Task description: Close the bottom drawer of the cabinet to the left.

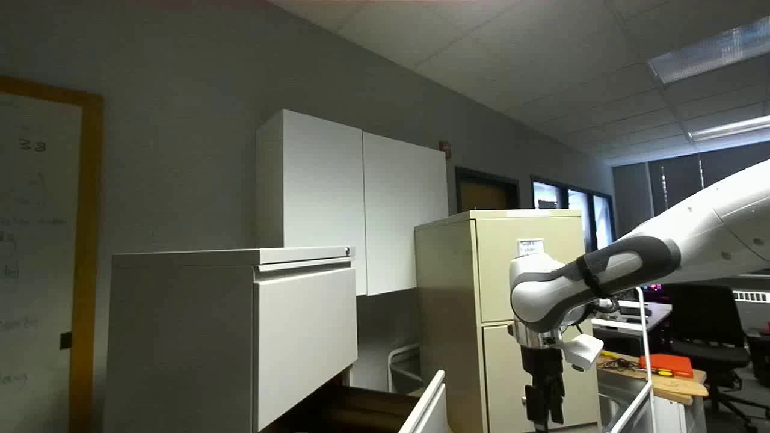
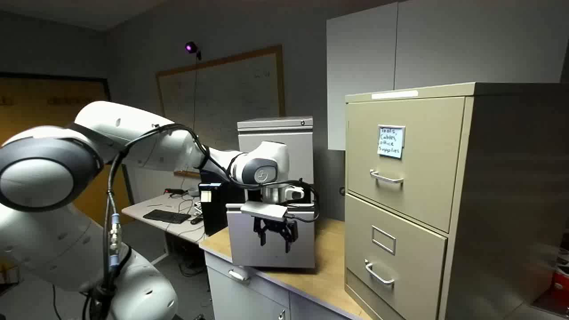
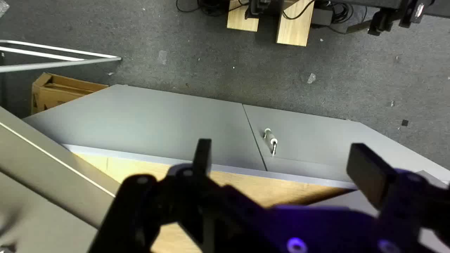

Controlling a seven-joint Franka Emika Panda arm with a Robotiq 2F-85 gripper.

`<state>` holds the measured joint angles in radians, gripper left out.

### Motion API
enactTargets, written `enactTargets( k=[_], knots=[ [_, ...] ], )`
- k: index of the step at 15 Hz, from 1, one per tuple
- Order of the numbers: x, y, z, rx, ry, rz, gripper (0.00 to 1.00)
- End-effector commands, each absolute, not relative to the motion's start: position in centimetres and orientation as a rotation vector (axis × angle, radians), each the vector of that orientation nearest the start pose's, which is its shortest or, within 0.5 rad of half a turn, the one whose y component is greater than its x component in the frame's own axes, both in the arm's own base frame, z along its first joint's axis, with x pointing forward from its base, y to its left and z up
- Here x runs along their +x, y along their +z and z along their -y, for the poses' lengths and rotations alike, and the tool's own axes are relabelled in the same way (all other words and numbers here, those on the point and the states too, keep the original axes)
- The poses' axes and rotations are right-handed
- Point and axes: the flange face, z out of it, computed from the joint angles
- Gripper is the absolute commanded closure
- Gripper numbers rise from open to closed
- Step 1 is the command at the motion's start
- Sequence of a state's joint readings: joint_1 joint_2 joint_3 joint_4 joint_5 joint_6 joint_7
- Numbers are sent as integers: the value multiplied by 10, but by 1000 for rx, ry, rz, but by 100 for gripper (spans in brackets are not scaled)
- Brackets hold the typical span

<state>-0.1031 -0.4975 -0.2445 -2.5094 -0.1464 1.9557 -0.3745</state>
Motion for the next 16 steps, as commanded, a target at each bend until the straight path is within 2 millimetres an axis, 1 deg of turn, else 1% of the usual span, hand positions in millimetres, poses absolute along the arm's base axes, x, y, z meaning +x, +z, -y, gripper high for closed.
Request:
enactTargets(
  k=[1, 8, 12, 13, 14, 15, 16],
  knots=[
    [361, 444, 143, -3129, 105, 186, 0],
    [363, 444, 144, -3135, 99, 180, 0],
    [380, 445, 150, -3120, 16, 149, 1],
    [385, 446, 150, -3111, -19, 138, 25],
    [392, 447, 151, -3100, -58, 124, 25],
    [400, 449, 152, -3080, -104, 104, 28],
    [408, 450, 153, -3059, -148, 86, 37]
  ],
)
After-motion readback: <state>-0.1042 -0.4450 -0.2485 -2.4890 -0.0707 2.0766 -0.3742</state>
